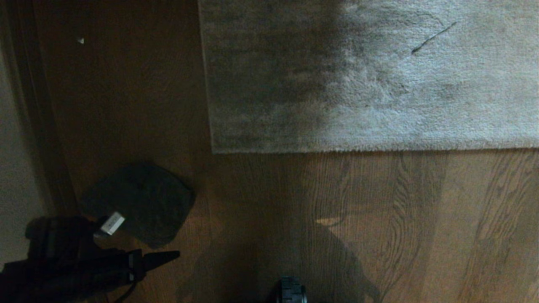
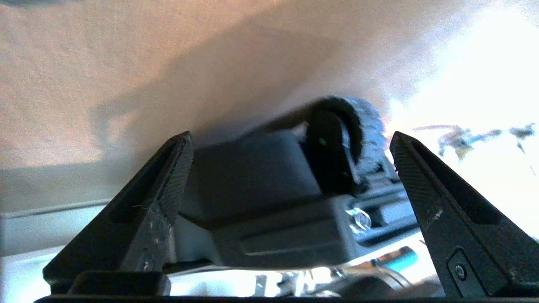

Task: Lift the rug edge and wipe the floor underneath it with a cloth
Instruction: Pick up the rag

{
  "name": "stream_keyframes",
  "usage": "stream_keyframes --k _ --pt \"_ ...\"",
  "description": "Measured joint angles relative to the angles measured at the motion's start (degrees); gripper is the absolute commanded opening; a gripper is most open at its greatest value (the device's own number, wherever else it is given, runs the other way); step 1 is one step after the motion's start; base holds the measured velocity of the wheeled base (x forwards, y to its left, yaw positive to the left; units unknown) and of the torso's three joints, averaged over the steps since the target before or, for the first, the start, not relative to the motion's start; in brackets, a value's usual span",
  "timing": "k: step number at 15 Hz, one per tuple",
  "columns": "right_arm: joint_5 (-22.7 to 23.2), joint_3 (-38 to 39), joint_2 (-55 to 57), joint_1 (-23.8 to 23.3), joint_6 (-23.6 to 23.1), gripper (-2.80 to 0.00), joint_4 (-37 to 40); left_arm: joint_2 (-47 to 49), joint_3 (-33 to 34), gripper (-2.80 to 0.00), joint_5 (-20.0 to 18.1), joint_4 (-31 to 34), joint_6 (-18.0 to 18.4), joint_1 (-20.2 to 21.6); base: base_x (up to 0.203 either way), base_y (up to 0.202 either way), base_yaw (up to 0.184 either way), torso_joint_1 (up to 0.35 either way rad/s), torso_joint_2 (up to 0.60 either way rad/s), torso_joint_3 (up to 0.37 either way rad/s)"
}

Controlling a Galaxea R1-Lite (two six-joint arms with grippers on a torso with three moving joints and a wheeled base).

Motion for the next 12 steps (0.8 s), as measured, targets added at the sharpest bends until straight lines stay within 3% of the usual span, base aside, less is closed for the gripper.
stream_keyframes --k 3,9,12 --pt "0.0 0.0 0.0 0.0 -0.02 -2.8 0.0 1.95 0.0 0.0 -0.75 -2.38 -0.14 -1.19 0.0 0.0 0.0 0.0 0.0 0.0" --pt "0.0 0.0 0.0 0.0 -0.01 -2.8 0.0 11.15 -0.28 0.0 -0.75 -23.19 -0.83 -1.87 0.0 0.0 0.0 0.0 0.0 0.0" --pt "0.0 0.0 0.0 -0.02 0.0 -2.8 -0.02 13.94 -1.41 0.0 -0.75 -27.61 -0.94 -1.23 0.0 0.0 0.0 0.0 0.0 0.0"
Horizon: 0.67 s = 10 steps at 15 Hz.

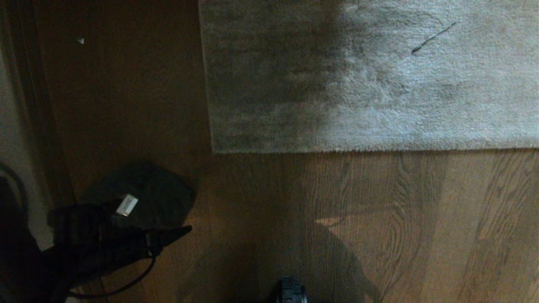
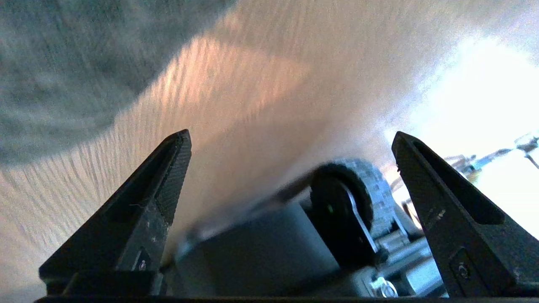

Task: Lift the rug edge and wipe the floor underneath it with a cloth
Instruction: Pick up the rag

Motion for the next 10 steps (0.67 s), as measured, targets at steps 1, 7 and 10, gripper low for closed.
stream_keyframes --k 1,7,10 --pt "0.0 0.0 0.0 0.01 -0.02 -2.8 0.02 0.71 -0.25 0.0 0.0 -1.68 0.0 0.43 0.0 0.0 0.0 0.0 0.0 0.0" --pt "-0.02 0.0 0.0 0.0 0.0 -2.8 0.02 4.28 -0.47 0.0 2.7 -12.73 1.96 2.3 0.0 0.0 0.0 0.0 0.0 0.0" --pt "-0.01 0.0 0.0 0.0 -0.02 -2.8 0.02 4.43 -0.13 0.0 5.07 -16.15 5.78 2.45 0.0 0.0 0.0 0.0 0.0 0.0"
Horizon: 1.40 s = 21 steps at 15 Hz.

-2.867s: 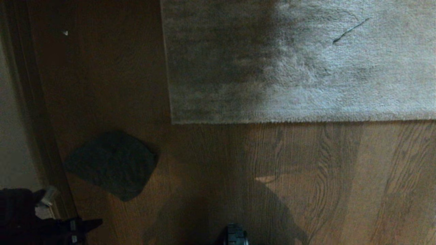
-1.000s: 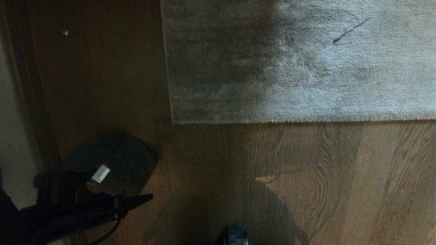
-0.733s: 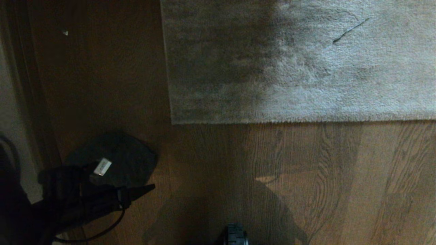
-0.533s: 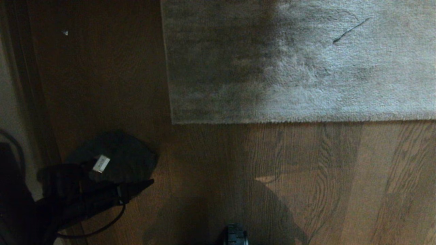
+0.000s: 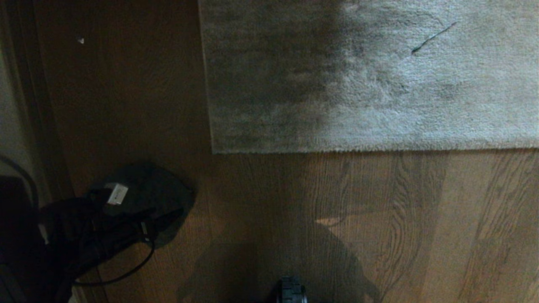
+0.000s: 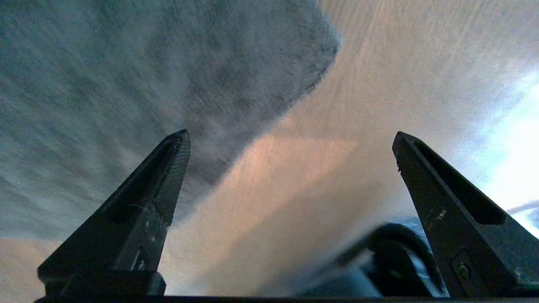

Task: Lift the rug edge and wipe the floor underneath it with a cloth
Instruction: Pick up the rag

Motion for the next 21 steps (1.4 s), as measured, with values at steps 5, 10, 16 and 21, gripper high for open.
stream_keyframes --k 5,10,16,21 --pt "-0.01 0.0 0.0 0.02 0.02 -2.8 0.0 -0.96 -0.15 0.0 4.8 -0.59 9.56 0.47 0.0 0.0 0.0 0.0 0.0 0.0" --pt "0.01 0.0 0.0 0.02 0.02 -2.8 0.0 -0.65 -0.37 0.0 7.65 -0.94 16.28 1.43 0.0 0.0 0.0 0.0 0.0 0.0" --pt "0.01 0.0 0.0 0.02 0.0 -2.8 0.0 3.39 -3.29 0.0 9.55 -1.23 17.75 2.73 0.0 0.0 0.0 0.0 0.0 0.0" --pt "-0.01 0.0 0.0 0.02 0.0 -2.8 0.0 4.43 -9.27 0.0 9.9 -1.23 17.6 3.23 0.0 0.0 0.0 0.0 0.0 0.0"
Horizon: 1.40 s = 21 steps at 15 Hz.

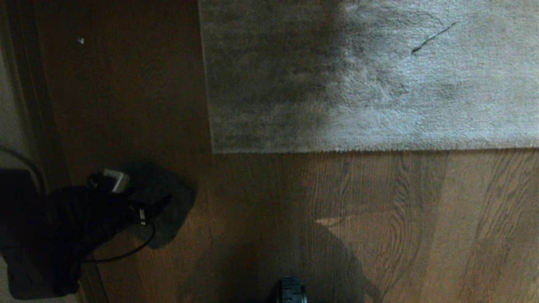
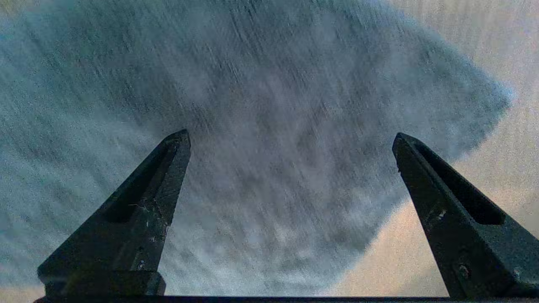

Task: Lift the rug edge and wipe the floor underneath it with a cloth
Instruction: Pick up the rag

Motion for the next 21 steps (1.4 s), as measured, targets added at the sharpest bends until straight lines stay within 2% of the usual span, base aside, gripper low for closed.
stream_keyframes --k 7,11,21 --pt "0.02 0.0 0.0 0.0 0.02 -2.8 0.0 0.2 -5.28 0.0 0.27 0.01 1.88 3.38 0.0 0.0 0.0 0.0 0.0 0.0" --pt "0.0 0.0 0.0 0.0 0.0 -2.8 0.0 -0.05 -5.56 0.0 1.5 0.0 2.99 4.96 0.0 0.0 0.0 0.0 0.0 0.0" --pt "0.02 0.0 0.0 -0.02 0.02 -2.8 0.01 3.04 -5.74 0.0 1.49 -0.13 3.23 5.29 0.0 0.0 0.0 0.0 0.0 0.0"
